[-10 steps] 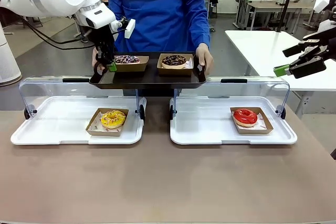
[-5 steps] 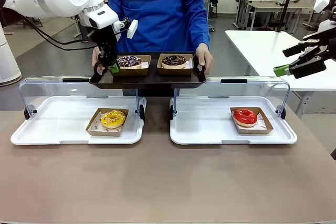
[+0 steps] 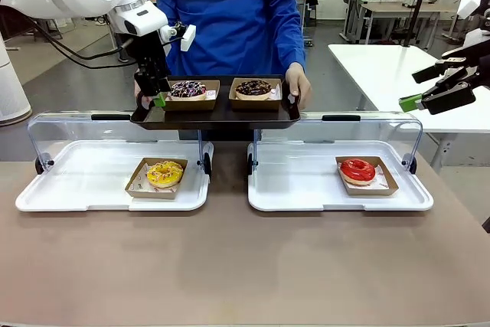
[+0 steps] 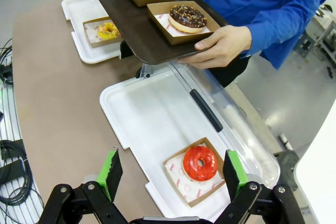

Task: Provide the desired donut to the person.
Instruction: Place the picked Paper togo box onto the Handle tray extended by the person.

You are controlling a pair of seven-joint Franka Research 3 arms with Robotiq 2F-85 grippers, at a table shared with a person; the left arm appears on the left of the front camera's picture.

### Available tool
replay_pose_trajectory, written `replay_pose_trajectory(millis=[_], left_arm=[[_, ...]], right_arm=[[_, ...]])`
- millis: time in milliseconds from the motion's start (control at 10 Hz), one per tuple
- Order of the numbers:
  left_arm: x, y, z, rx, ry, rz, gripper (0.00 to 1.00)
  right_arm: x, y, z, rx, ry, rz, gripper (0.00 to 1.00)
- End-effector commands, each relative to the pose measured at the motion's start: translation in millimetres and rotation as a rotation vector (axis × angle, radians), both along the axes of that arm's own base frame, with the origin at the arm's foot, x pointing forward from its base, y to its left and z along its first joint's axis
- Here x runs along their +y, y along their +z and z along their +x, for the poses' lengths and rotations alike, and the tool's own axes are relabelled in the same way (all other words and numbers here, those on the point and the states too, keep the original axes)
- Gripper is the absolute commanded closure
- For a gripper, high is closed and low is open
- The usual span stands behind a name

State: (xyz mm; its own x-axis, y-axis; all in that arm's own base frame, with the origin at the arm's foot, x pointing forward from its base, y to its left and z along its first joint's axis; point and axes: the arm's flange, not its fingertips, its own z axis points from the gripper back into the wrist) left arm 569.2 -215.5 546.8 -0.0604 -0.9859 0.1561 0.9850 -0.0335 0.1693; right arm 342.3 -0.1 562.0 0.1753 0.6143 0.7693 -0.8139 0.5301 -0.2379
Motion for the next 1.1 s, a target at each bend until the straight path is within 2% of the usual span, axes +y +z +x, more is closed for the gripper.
replay_pose_trajectory(millis=[0,600,700,800,1000], left_arm=[[-0.7,7.3,-0.3,0.017,0.024,-0.012,0.0],[1.8,7.0,0.6,0.091,0.022,-0.049,0.0],[3.3,10.9,-6.9,0.14,-0.022,-0.076,0.0],[1.7,2.2,-3.7,0.067,0.008,-0.019,0.0],[1.7,2.2,-3.7,0.067,0.008,-0.019,0.0]], right_arm=[[1.2,-1.9,-1.2,0.007,-0.013,-0.005,0.0],[1.2,-1.9,-1.2,0.007,-0.013,-0.005,0.0],[1.2,-1.9,-1.2,0.007,-0.013,-0.005,0.0],[1.2,-1.9,-1.2,0.007,-0.013,-0.005,0.0],[1.2,-1.9,-1.2,0.007,-0.013,-0.005,0.0]])
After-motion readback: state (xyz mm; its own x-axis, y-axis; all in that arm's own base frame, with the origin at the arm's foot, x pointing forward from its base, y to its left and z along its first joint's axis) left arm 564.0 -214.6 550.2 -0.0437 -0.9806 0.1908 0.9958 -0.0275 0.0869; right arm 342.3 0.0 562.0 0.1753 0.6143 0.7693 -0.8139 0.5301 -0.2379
